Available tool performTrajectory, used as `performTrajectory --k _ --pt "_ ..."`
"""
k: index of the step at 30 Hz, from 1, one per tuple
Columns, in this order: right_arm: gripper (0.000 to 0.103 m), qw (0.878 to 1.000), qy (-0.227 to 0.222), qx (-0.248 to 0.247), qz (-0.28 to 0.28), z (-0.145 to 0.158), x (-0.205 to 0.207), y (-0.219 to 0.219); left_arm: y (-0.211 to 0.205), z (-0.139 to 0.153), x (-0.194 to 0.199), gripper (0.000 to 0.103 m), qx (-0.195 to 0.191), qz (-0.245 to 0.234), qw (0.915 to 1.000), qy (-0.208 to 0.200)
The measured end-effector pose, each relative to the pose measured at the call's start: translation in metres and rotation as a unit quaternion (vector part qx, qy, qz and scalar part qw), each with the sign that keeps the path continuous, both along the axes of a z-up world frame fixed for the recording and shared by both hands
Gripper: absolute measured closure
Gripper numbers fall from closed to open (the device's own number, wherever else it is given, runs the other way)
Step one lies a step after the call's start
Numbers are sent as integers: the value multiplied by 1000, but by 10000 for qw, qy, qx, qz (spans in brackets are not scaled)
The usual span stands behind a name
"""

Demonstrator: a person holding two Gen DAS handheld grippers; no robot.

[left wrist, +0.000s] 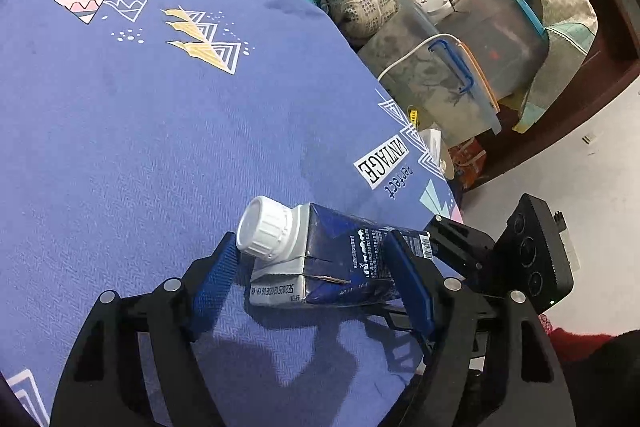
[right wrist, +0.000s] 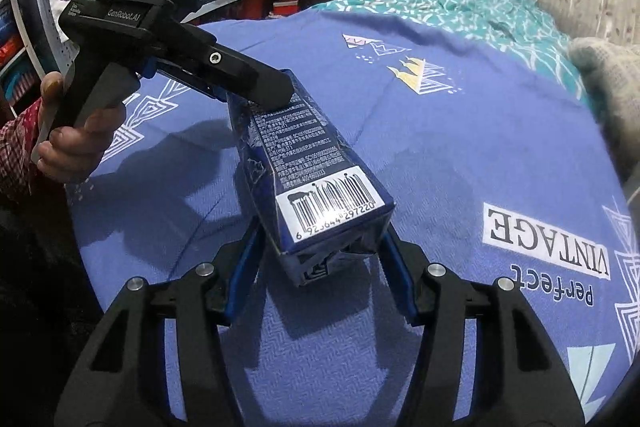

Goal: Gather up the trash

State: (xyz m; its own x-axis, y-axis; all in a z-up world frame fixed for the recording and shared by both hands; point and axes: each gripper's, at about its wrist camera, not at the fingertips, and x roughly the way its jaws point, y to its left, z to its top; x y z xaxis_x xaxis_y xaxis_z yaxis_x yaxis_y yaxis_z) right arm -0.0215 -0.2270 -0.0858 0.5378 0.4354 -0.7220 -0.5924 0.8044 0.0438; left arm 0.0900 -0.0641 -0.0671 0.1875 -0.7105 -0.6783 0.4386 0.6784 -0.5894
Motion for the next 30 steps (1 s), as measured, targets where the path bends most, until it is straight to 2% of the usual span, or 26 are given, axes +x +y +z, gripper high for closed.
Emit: performTrajectory --k 10,13,15,20,22,30 --pt "45 9994 263 -224 62 -8 7 9 4 -17 4 33 -31 118 9996 255" --pt "43 9992 248 -285 104 -9 5 12 5 -20 5 33 -76 145 9994 295" --pt "36 9991 232 -332 145 -9 4 14 4 -20 5 32 -66 148 9995 273" --pt "33 9987 130 -449 216 -9 -1 21 4 -20 4 32 -76 151 9995 256" --pt "44 9989 112 -420 154 -9 -1 21 4 -19 4 33 -60 156 9996 247" --pt "46 9994 -197 -282 -18 1 -11 12 -8 -4 10 33 -2 34 9999 125"
